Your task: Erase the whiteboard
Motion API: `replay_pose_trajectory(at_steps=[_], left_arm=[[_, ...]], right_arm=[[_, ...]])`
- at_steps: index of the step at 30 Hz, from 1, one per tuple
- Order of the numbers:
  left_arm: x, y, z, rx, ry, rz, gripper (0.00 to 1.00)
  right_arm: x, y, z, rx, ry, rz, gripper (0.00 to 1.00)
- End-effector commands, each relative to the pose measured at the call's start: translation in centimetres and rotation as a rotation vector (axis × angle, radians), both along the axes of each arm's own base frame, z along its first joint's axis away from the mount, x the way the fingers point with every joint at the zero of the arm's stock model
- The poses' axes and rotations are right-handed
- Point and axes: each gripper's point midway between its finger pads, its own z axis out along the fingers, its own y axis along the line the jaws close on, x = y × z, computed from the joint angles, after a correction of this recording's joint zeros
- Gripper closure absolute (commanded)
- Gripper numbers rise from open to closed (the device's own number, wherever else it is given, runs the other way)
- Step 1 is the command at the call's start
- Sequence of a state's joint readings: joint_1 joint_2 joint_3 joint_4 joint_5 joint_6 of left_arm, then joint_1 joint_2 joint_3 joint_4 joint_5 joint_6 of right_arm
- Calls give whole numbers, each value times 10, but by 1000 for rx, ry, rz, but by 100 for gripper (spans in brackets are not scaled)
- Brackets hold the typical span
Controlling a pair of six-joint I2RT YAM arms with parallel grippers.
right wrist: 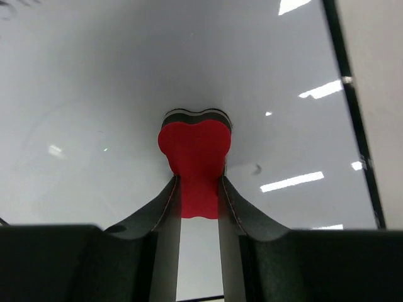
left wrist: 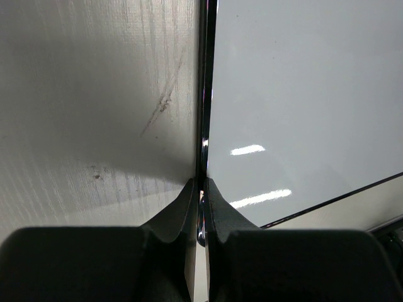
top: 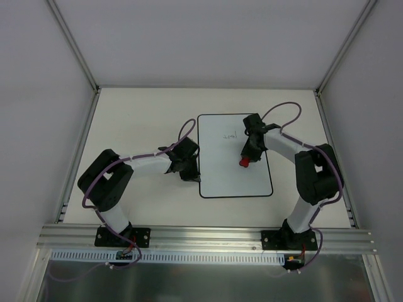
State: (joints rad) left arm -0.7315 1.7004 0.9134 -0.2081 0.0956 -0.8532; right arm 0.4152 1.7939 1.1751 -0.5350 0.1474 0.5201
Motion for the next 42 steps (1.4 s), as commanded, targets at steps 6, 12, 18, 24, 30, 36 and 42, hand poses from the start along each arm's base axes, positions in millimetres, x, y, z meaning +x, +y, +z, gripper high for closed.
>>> replay_pose_trajectory(at_steps=[6, 12, 18, 24, 30, 36, 42], left_arm=[[-36, 47, -30, 182, 115, -7, 100], [-40, 52, -31, 184, 121, -4, 100], [-46, 61, -30, 184, 125, 4, 100], [-60, 78, -32, 183, 142, 15, 100], [-59, 73, -32, 170, 156, -16, 100], [-58, 70, -33, 169, 156, -47, 100], [-55, 64, -33, 159, 158, -79, 100]], right_arm=[[-96, -57, -24, -104, 216, -137, 100], [-89, -69, -13, -140, 171, -199, 100], [-102, -75, -14, -140, 186, -187, 100], [-46, -61, 20, -213, 89, 5, 100], [18, -38, 16, -275, 96, 157, 100], [58, -7, 2, -227, 99, 207, 99], [70, 45, -19, -159, 120, 381, 99]])
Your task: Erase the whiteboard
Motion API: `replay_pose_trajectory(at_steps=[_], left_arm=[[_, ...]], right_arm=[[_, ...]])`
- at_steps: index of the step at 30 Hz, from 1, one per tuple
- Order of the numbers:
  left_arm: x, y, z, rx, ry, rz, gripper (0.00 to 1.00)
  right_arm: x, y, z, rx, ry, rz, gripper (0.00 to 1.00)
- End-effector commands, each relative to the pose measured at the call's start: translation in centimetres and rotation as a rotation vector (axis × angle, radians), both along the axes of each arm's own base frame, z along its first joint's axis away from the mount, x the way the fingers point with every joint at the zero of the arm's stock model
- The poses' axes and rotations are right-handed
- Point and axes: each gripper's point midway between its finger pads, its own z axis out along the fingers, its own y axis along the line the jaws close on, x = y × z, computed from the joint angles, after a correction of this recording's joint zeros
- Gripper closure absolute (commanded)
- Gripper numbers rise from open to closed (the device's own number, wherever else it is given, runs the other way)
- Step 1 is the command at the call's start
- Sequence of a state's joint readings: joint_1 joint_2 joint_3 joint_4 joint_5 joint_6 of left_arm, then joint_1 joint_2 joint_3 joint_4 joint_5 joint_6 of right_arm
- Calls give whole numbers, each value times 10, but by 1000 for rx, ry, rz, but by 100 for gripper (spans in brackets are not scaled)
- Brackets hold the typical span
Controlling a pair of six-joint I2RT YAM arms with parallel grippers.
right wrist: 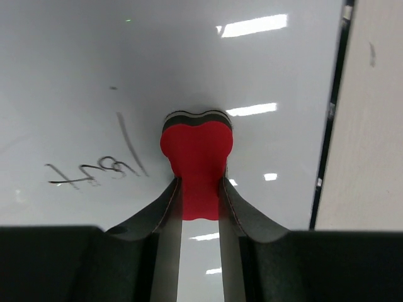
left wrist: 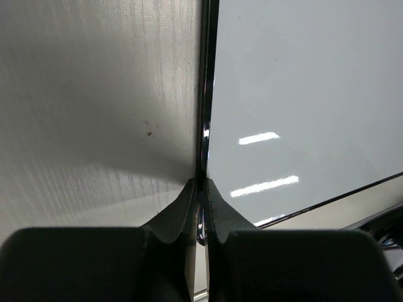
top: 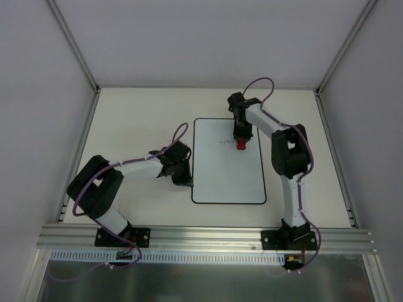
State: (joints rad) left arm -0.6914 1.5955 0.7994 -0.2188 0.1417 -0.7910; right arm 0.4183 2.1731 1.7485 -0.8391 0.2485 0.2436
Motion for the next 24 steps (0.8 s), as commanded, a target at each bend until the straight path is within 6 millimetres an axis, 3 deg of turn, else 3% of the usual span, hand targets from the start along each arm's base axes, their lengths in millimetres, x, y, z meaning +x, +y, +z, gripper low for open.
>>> replay_pose_trajectory(at_steps=[1, 7, 10, 12, 17, 21, 24], left_arm=[[-34, 36, -32, 163, 134, -47, 100], [-34, 37, -34, 168, 137, -53, 100], [-34, 37, -34, 169, 136, -51, 100], [-35, 38, -34, 170, 137, -53, 100], [-35, 38, -34, 172, 139, -49, 100], [-36, 39, -35, 176, 141, -47, 100], [-36, 39, -35, 176, 142, -47, 100]], right_arm=[[-3, 50, -24, 69, 60, 166, 99], [-17, 131, -27, 216, 103, 397, 100], [-25, 153, -29, 244, 120, 455, 100], [-27, 155, -31, 244, 133, 444, 100], [-4, 114, -33, 203, 109, 279, 100], [33, 46, -23, 161, 55, 85, 100], [47, 6, -13, 119, 28, -16, 100]])
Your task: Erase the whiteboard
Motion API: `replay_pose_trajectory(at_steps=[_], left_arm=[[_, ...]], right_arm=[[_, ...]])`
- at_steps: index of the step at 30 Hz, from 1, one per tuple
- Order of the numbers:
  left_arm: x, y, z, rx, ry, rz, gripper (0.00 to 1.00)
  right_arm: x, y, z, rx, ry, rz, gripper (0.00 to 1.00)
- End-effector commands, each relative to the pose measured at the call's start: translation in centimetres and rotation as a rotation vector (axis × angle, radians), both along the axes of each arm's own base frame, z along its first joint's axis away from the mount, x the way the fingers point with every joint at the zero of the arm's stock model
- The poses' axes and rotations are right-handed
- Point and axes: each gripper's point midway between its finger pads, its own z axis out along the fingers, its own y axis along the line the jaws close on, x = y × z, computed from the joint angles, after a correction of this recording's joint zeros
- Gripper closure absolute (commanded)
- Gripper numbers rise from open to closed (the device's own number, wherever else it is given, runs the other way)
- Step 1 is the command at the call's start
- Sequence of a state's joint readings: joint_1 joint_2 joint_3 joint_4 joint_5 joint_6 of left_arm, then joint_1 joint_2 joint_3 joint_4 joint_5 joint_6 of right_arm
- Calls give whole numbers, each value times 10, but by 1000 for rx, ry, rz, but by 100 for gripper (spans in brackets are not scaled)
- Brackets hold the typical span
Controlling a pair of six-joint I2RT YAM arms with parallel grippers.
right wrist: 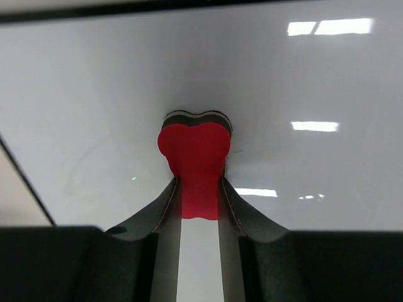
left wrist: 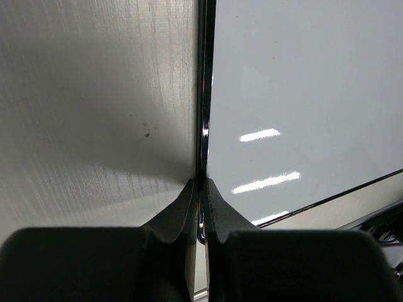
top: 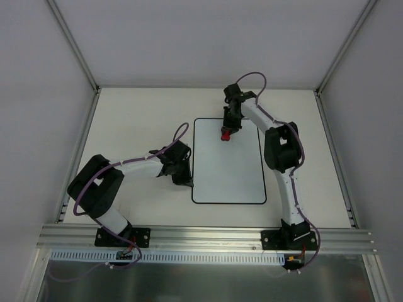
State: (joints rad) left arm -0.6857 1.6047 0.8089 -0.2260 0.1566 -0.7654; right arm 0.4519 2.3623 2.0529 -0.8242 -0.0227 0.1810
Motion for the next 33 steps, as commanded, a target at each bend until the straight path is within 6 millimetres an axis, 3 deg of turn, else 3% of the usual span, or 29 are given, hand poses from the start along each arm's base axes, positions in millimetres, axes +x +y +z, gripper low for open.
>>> replay_pose_trajectory(at_steps=[1, 3, 7, 11, 18, 23, 24, 26, 27, 30, 31, 33], left_arm=[[-36, 40, -36, 178, 137, -23, 100], [-35, 39, -35, 177, 134, -22, 100], [-35, 39, -35, 179, 133, -22, 100], [-35, 39, -35, 179, 134, -22, 100], [-31, 38, -34, 177, 124, -19, 100], [-25, 35, -30, 173, 109, -11, 100], [-24, 34, -29, 171, 104, -11, 100], [-20, 32, -26, 163, 93, -8, 100], [-18, 30, -25, 161, 87, -9, 100], [-8, 24, -16, 142, 58, -8, 100], [-3, 21, -12, 136, 41, -10, 100], [4, 19, -6, 131, 14, -12, 100]], right_arm=[[8, -89, -12, -168, 48, -197, 100], [8, -109, -10, -191, 56, -235, 100], [0, -113, -10, -204, 69, -235, 99], [-9, -92, -16, -180, 93, -164, 100], [-47, -21, -23, -131, 135, 39, 100], [-70, -5, -23, -88, 155, 67, 100], [-70, -7, -11, -81, 124, 60, 100], [-75, -24, -10, -84, 112, 39, 100], [-66, -41, 10, -82, 54, 1, 99], [-63, -78, 28, -109, -8, -29, 100], [-58, -97, 49, -110, -62, -53, 100], [-58, -121, 57, -143, -94, -45, 99]])
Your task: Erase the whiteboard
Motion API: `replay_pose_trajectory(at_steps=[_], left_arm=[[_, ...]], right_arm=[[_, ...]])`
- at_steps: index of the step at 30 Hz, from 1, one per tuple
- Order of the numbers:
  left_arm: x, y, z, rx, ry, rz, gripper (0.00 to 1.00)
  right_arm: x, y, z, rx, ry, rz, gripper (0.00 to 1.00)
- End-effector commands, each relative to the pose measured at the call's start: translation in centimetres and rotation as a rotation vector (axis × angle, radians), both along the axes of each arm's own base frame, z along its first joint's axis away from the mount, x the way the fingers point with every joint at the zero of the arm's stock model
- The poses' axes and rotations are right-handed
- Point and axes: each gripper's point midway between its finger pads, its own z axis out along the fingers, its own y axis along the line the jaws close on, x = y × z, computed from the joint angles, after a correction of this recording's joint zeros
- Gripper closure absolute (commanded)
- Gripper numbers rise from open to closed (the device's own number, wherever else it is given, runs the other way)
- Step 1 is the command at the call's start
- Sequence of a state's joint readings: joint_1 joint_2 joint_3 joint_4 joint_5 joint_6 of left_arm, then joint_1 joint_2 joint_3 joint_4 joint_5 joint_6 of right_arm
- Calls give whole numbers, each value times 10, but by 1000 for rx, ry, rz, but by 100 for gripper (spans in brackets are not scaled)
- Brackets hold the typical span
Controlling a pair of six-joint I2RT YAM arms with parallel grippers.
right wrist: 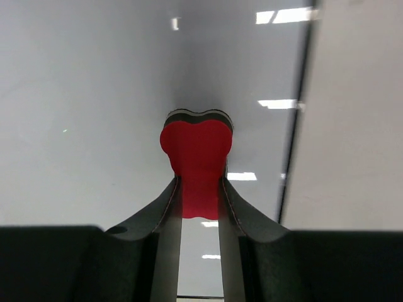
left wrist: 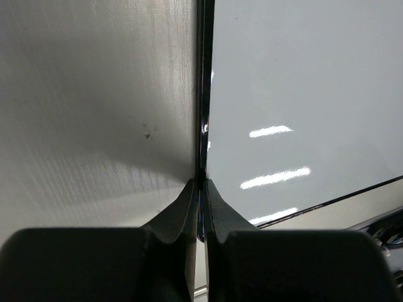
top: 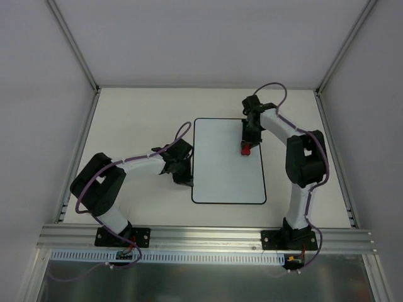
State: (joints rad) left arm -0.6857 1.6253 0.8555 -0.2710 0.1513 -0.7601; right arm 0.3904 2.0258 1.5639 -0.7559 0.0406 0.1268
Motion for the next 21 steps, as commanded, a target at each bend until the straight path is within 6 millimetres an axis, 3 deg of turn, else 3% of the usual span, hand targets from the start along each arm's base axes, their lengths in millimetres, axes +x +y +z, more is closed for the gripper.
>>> replay_pose_trajectory(at_steps=[1, 3, 7, 15, 17, 19, 21], left_arm=[[3, 19, -7, 113, -10, -15, 100], [14, 16, 2, 103, -41, -7, 99], [32, 11, 18, 95, -96, 2, 93], [72, 6, 56, 100, -226, 25, 66], [80, 7, 64, 113, -261, 31, 60], [84, 11, 71, 122, -286, 35, 47], [89, 20, 83, 134, -322, 60, 36]], right_arm=[[19, -62, 59, -42, -171, -37, 100], [21, -89, 58, -54, -175, -67, 100], [27, -122, 48, -70, -165, -62, 99], [28, -156, 17, -118, -101, -99, 94], [28, -157, 12, -115, -87, -103, 84], [27, -159, 7, -109, -74, -111, 71], [26, -159, 5, -107, -68, -115, 67]])
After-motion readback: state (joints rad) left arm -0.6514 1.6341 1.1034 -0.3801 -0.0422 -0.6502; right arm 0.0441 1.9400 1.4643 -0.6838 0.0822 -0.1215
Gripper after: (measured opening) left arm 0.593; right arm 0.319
